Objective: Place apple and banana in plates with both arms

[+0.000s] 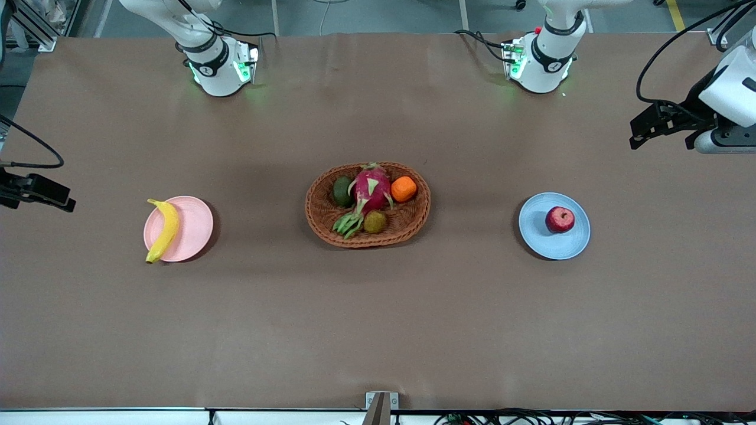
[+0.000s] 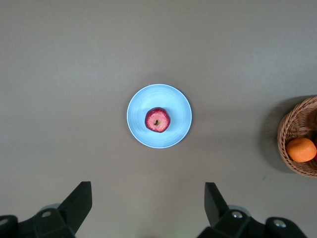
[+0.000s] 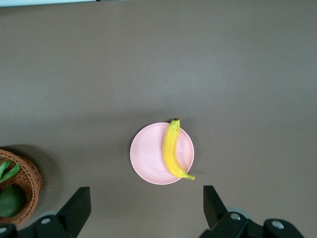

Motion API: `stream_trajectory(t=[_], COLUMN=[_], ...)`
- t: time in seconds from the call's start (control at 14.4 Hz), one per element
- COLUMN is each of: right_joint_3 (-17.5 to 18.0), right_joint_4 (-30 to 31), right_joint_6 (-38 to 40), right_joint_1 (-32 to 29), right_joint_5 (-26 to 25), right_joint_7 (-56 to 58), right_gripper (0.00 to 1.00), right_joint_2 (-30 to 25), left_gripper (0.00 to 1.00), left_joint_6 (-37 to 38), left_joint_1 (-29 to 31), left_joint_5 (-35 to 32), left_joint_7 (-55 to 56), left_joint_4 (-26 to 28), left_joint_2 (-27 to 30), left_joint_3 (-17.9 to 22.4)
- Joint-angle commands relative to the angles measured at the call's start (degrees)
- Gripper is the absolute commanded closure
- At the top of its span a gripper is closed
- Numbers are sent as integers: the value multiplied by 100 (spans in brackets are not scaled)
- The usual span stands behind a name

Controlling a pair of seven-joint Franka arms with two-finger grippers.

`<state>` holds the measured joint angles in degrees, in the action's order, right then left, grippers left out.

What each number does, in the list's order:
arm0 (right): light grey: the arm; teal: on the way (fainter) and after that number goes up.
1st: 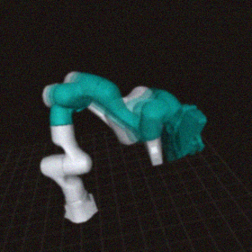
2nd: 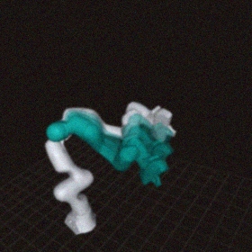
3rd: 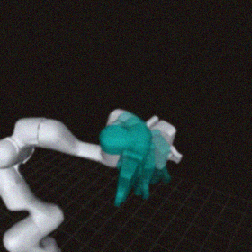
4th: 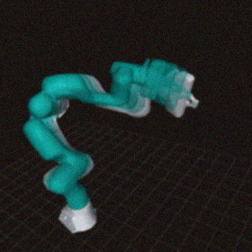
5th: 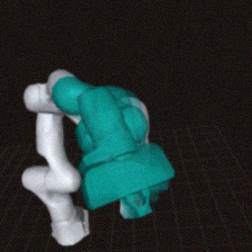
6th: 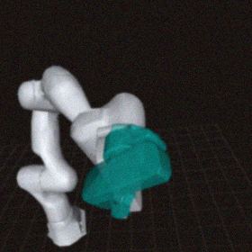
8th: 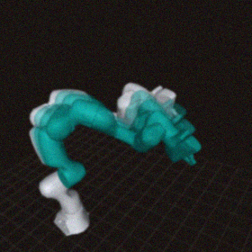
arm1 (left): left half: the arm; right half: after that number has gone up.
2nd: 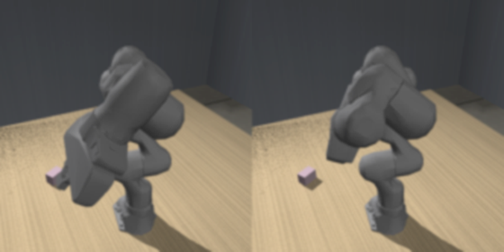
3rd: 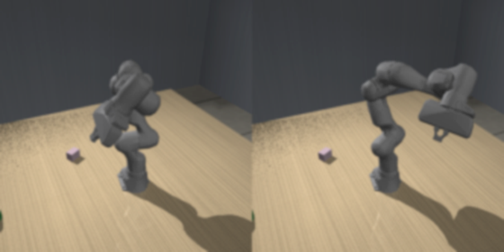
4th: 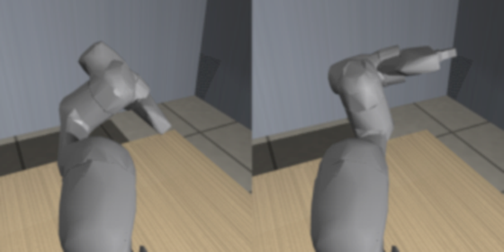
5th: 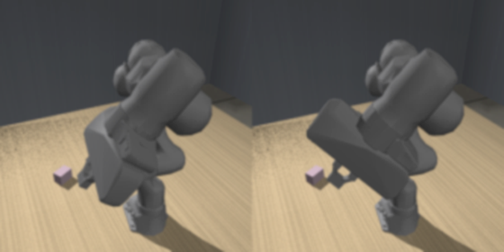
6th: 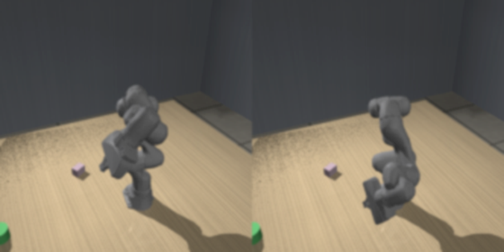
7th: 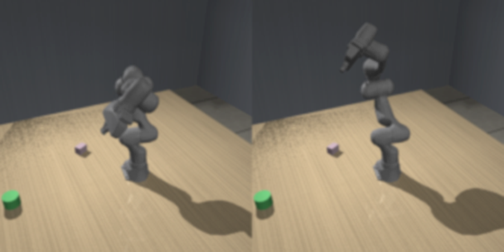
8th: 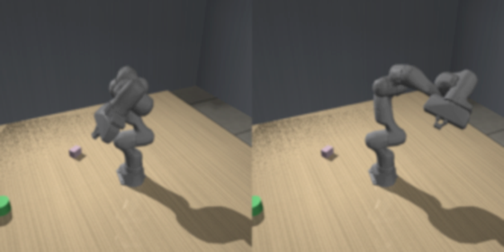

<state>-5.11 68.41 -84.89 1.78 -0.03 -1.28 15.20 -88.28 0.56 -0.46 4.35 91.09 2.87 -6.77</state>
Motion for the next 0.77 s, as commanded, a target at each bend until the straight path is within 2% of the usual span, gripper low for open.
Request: stream_trajectory(t=[0.0,0.14,0.35,0.7], right_joint_3=[36,80,527,546], right_joint_4=[845,1182,1192,1296], right_joint_6=[-307,-537,-529,-318], right_joint_1=[-133,-300,-695,-670], right_joint_5=[108,134,126,82], right_joint_7=[-109,-74,-56,-56], right_gripper=[0,0,0,0], right_joint_2=[-709,-922,-957,-1115], left_gripper=[0,0,0,0], left_joint_6=[-41,-41,-41,-41], left_joint_1=[41,49,41,41], left_joint_5=[117,108,108,108], left_joint_7=[-119,-110,-110,-84], left_joint_4=[94,94,94,67], left_joint_2=[126,126,126,135], left_joint_3=[0,0,-8,-8])
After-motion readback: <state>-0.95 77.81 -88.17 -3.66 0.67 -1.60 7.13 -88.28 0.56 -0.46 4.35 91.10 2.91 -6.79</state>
